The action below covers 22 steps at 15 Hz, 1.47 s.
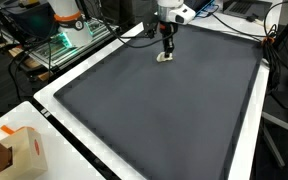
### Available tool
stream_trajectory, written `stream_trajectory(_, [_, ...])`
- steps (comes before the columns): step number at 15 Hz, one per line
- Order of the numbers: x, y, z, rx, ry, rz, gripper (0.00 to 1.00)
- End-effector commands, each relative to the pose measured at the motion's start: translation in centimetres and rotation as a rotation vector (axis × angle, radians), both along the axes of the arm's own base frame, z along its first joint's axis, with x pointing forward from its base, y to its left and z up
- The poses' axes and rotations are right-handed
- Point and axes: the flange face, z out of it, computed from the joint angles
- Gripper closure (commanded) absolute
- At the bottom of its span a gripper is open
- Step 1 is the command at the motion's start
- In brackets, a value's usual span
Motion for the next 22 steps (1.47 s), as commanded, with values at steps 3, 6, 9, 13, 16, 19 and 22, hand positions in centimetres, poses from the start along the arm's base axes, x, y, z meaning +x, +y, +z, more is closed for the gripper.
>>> stream_trajectory(3, [0.0, 0.4, 0.8, 0.002, -0.010, -0.027, 0.34])
stream_trajectory(6, [0.1, 0.8, 2.0, 0.008, -0.029, -0.044, 0.11])
stream_trajectory(9, [0.2, 1.3, 3.5, 0.010, -0.039, -0.064, 0.00])
stream_trajectory(13, [-0.1, 2.2, 5.9, -0.003, -0.040, -0.133, 0.00])
stream_trajectory(16, [-0.4, 3.1, 7.4, -0.011, -0.018, -0.188, 0.00])
stream_trajectory(19, [-0.4, 4.1, 8.5, -0.027, -0.010, -0.245, 0.00])
stream_trajectory(22, [0.1, 5.4, 9.1, -0.046, -0.032, -0.287, 0.00])
